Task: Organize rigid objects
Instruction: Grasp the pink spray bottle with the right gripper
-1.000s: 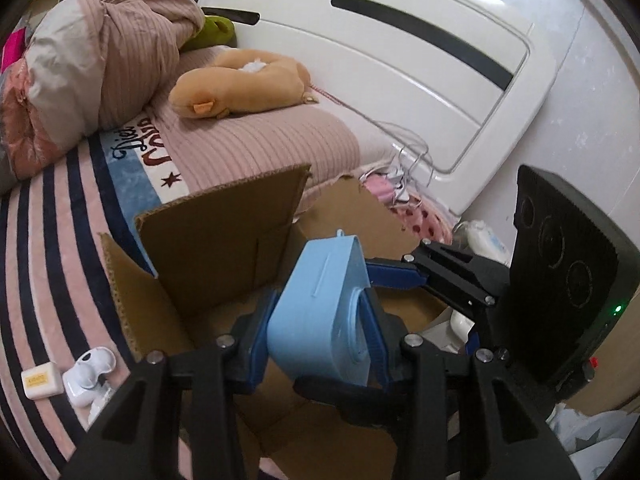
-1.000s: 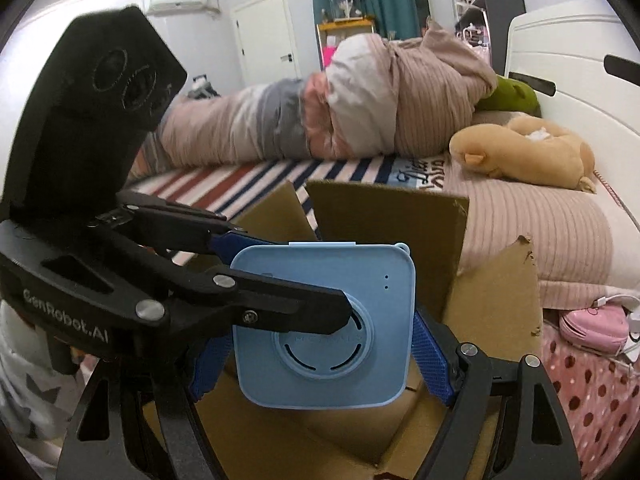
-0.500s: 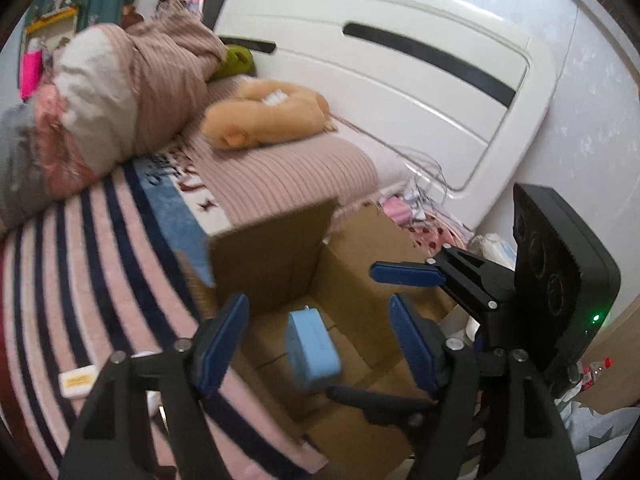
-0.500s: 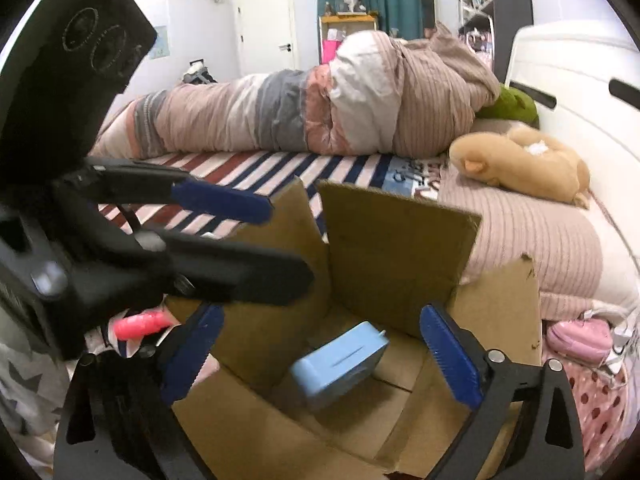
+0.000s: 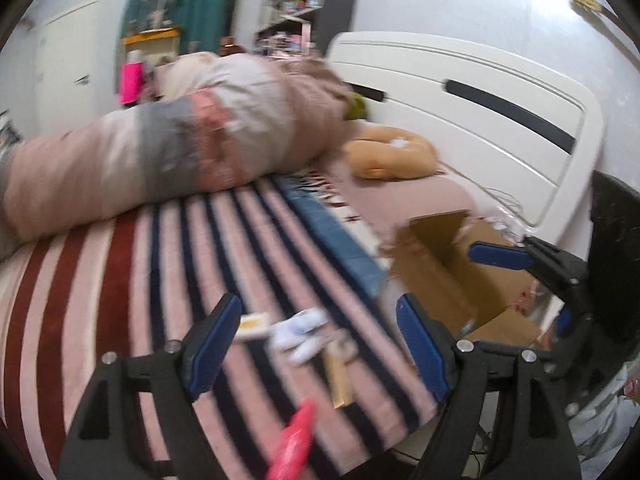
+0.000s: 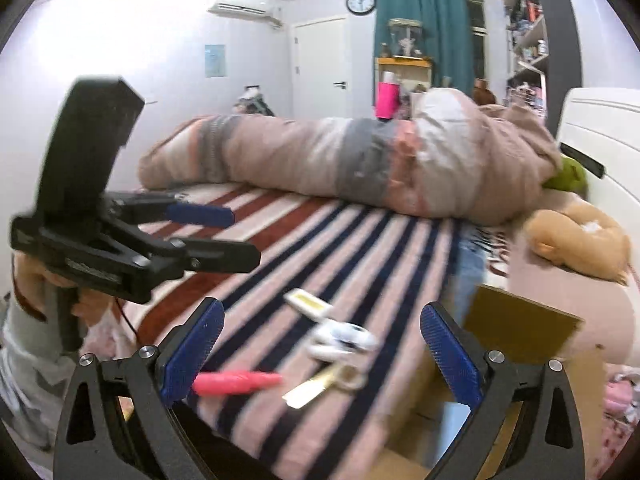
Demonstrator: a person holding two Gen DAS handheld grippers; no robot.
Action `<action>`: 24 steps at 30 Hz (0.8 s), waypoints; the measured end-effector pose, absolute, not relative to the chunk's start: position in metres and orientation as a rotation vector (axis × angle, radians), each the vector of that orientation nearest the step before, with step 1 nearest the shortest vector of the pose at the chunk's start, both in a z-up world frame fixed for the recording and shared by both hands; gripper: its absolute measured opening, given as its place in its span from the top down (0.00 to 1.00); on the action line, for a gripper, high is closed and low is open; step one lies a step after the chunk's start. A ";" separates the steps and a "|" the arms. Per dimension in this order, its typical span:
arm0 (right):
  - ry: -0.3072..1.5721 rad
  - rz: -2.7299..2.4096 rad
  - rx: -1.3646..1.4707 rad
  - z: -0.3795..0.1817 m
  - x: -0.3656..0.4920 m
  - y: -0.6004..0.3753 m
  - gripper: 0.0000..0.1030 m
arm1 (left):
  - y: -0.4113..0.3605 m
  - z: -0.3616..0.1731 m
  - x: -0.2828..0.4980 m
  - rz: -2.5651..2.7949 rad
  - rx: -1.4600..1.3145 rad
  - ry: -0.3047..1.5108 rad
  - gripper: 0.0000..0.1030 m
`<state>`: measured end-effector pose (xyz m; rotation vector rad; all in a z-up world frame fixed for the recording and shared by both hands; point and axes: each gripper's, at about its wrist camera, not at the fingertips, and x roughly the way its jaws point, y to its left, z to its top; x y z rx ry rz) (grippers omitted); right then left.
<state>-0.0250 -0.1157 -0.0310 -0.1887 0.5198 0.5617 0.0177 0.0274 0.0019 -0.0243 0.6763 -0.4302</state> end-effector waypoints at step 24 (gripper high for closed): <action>1.129 0.575 0.085 -0.226 0.031 -0.006 0.52 | 0.142 -0.131 -0.025 -0.290 -0.219 0.791 0.25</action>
